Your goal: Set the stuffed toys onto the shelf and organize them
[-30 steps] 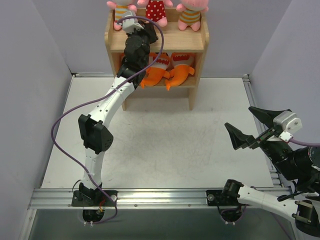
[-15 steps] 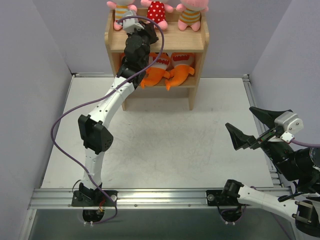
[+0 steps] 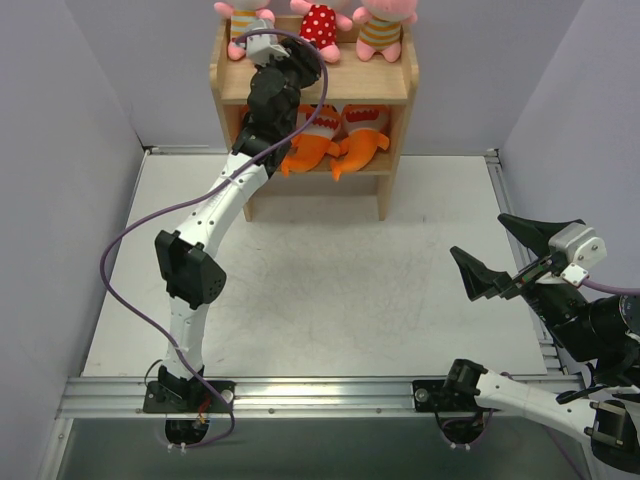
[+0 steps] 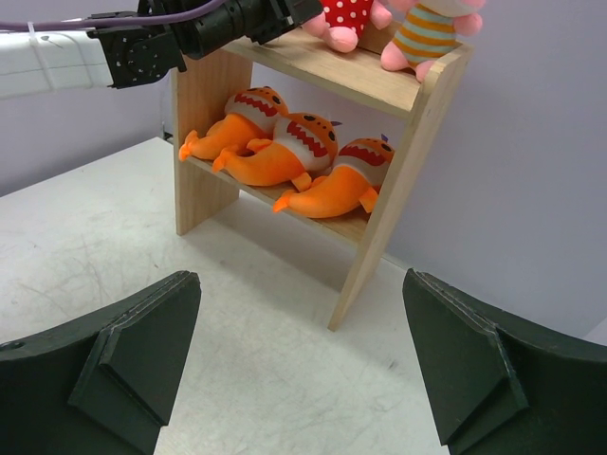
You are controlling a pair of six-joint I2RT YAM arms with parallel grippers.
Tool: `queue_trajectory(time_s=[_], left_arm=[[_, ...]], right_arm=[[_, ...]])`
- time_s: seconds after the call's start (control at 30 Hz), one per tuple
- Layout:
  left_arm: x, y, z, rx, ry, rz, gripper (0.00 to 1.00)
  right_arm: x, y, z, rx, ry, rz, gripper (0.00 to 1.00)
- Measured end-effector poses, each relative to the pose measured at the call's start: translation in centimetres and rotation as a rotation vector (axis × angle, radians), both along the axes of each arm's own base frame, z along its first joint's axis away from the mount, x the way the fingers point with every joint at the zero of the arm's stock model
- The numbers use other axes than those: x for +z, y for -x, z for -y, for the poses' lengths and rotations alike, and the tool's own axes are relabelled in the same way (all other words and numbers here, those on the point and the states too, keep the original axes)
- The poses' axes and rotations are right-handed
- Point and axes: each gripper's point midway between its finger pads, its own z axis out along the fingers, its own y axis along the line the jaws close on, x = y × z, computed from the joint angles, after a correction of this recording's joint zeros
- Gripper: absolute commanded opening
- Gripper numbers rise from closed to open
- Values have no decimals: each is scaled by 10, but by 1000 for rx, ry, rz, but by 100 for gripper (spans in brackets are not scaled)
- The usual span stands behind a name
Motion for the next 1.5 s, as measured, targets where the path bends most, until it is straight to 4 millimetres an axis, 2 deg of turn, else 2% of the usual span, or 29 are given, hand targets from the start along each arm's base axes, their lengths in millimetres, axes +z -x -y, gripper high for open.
queue_trajectory(time_s=[0.33,0.6,0.77,1.07,1.3,1.4,1.5], left_arm=[[8,5,1,-20,10,10,70],[11,11,-2,-20,5,3,79],[17,19,-5,-16,-22,2,80],[40,40,-7,2,-146,13,80],[86,59,-12,-5,-219,91,79],[86,60,-11,-12,-248,95,75],[74,53,-5,-27,-282,78,67]], right_arm=[[0,0,0,0,1,0,91],[-1,0,0,1,3,-2,91],[-2,0,0,1,7,-4,91],[-2,0,0,1,9,-5,91],[-3,0,-1,2,9,-9,91],[-4,0,-1,3,7,-12,91],[-4,0,-1,3,7,-12,91]])
